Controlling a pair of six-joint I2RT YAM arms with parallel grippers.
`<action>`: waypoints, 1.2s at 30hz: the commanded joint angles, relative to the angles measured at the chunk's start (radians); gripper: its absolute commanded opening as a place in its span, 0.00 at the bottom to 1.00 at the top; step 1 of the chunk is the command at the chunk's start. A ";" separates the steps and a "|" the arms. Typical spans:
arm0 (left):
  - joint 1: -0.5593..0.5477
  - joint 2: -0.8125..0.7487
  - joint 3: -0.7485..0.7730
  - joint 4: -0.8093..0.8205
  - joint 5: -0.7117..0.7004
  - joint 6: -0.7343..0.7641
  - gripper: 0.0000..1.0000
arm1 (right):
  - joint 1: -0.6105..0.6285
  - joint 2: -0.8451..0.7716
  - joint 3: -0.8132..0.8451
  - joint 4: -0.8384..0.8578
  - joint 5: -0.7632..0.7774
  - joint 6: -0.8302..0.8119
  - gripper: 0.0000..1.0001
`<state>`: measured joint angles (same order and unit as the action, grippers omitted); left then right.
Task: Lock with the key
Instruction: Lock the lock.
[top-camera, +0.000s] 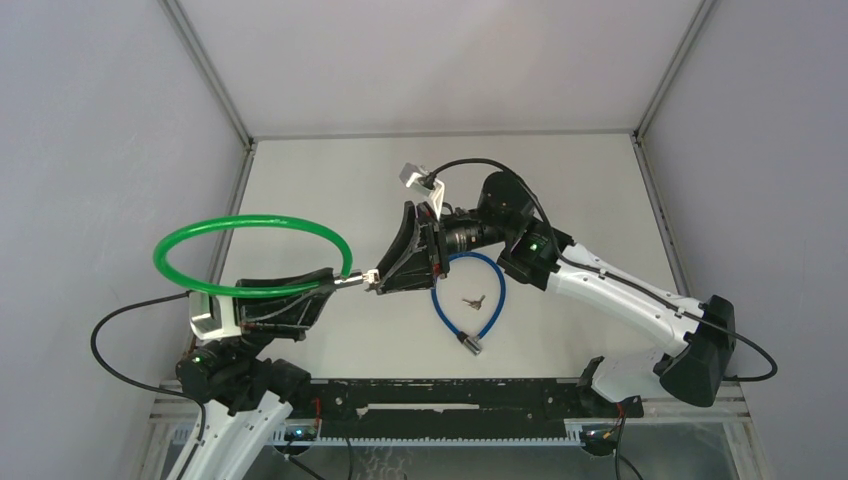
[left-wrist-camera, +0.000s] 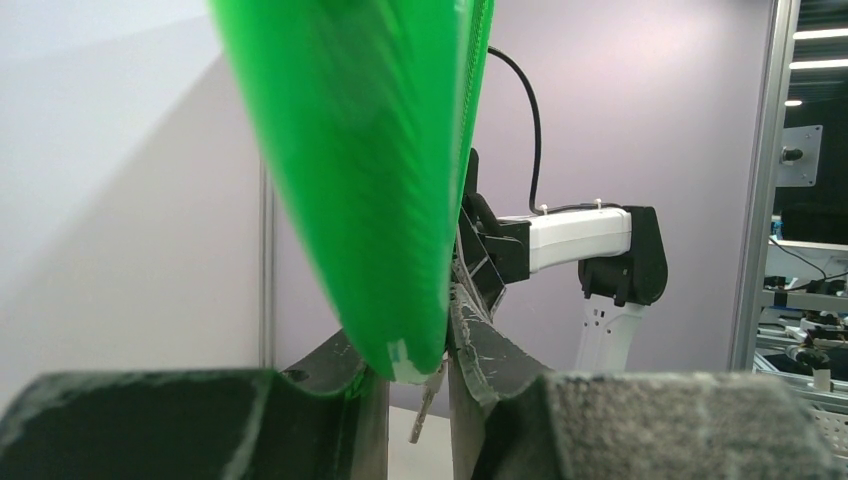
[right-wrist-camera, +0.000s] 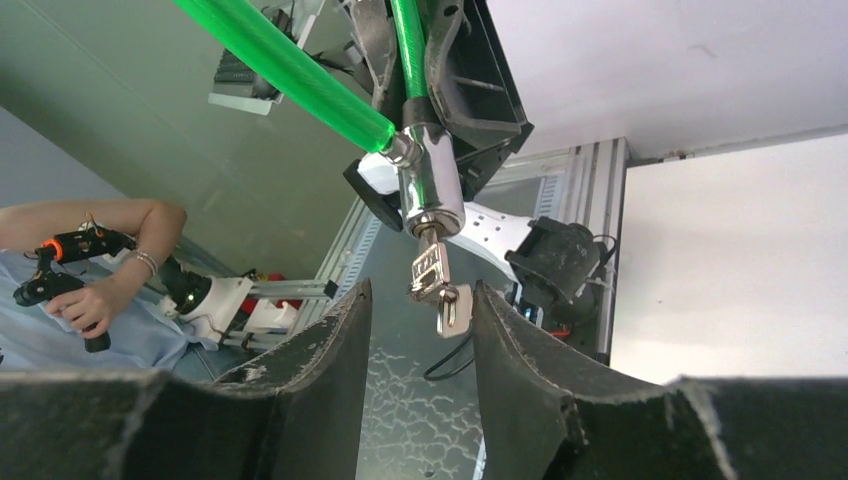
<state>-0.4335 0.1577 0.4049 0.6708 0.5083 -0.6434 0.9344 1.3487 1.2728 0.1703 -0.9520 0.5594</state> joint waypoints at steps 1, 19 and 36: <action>0.004 0.004 0.002 0.042 -0.012 0.018 0.00 | 0.007 -0.008 0.050 0.092 0.019 0.023 0.48; 0.004 -0.002 -0.001 0.027 -0.037 0.013 0.00 | 0.054 0.016 0.109 -0.057 0.031 -0.087 0.00; 0.030 0.010 -0.015 -0.089 -0.157 -0.114 0.00 | 0.351 -0.164 -0.009 -0.011 0.780 -1.018 0.00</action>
<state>-0.4282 0.1539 0.4049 0.6479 0.3904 -0.7483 1.2102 1.2167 1.2835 -0.0105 -0.3218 -0.1638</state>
